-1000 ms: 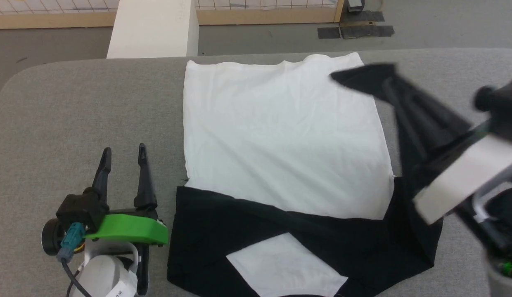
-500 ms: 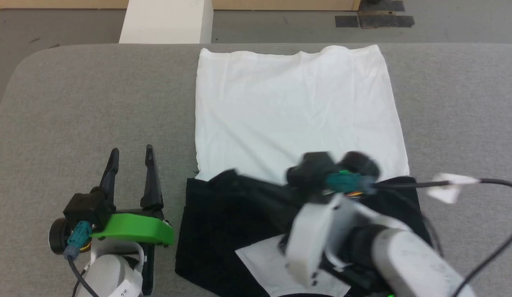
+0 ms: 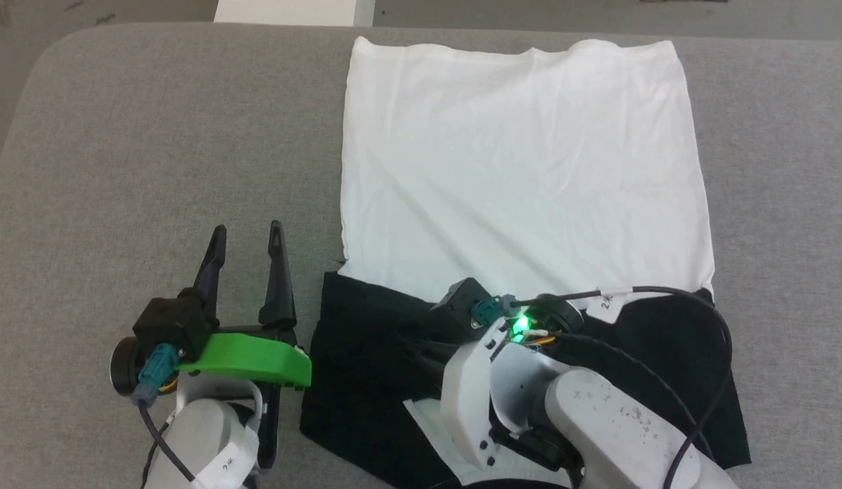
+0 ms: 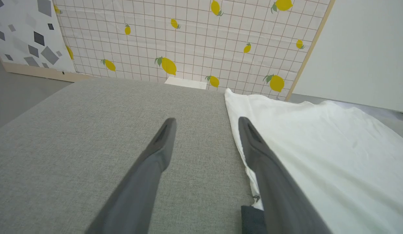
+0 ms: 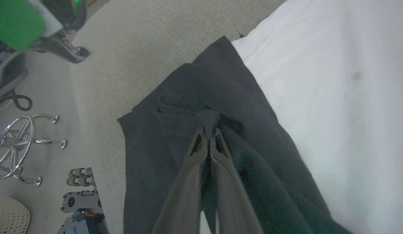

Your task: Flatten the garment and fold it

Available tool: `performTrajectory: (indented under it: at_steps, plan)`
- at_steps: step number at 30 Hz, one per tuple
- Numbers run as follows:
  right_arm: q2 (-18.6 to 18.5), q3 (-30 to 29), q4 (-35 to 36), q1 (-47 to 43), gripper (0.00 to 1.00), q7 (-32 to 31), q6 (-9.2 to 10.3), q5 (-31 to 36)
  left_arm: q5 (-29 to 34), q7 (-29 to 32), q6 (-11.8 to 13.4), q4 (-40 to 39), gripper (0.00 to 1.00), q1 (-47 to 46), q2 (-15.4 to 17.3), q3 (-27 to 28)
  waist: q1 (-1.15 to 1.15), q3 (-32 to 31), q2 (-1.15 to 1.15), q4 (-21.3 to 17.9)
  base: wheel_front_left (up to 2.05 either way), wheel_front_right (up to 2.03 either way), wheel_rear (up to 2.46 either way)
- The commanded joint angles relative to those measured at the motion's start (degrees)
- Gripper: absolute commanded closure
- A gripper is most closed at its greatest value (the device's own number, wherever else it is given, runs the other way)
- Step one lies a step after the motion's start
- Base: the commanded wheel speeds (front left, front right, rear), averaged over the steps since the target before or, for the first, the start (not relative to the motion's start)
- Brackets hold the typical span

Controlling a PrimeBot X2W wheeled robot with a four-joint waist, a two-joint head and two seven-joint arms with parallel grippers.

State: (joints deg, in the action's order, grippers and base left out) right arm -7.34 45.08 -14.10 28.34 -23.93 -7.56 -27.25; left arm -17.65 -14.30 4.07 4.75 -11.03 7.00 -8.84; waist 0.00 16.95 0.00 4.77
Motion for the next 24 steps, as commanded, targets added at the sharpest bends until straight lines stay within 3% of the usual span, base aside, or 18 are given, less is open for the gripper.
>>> performTrajectory:
  at_steps: [1, 7, 15, 20, 24]
  plan:
    - [0.13, -0.19, -0.82, 0.88, 0.00, 0.98, 0.08, -0.94, -0.20, -0.45, -0.24, 0.26, 0.00, -0.95, -0.29, -0.04, 0.00, 0.40, 0.00, 0.26, 0.00, 0.00, 0.00]
    - [-0.13, -4.98, 2.37, -0.13, 0.00, 7.09, 0.08, -3.10, -0.08, -0.57, -0.40, 1.01, 0.00, -0.46, 0.06, 0.30, 0.00, -0.62, 0.00, -1.41, 0.00, 0.00, 0.00]
    - [-1.75, -19.37, 14.10, -6.55, 0.00, 17.93, 0.08, -0.68, 0.14, 0.41, -0.61, 0.40, 0.00, -0.02, 2.05, 0.70, 0.00, -2.11, 0.00, -6.20, 0.00, 0.00, 0.00]
    - [-2.49, -28.98, 19.74, -11.90, 0.00, 22.67, 0.08, 3.33, 0.79, 3.93, -1.30, -0.94, 0.00, -2.60, 4.48, 0.35, 0.00, -0.84, 0.00, -9.71, 0.00, 0.00, 0.00]
    - [-3.18, -35.14, 20.39, -14.93, 0.00, 25.10, 0.08, 6.38, 1.06, 9.86, -2.75, -0.79, 0.00, -7.84, 7.43, -0.01, 0.00, 1.83, 0.00, -12.28, 0.00, 0.00, 0.00]
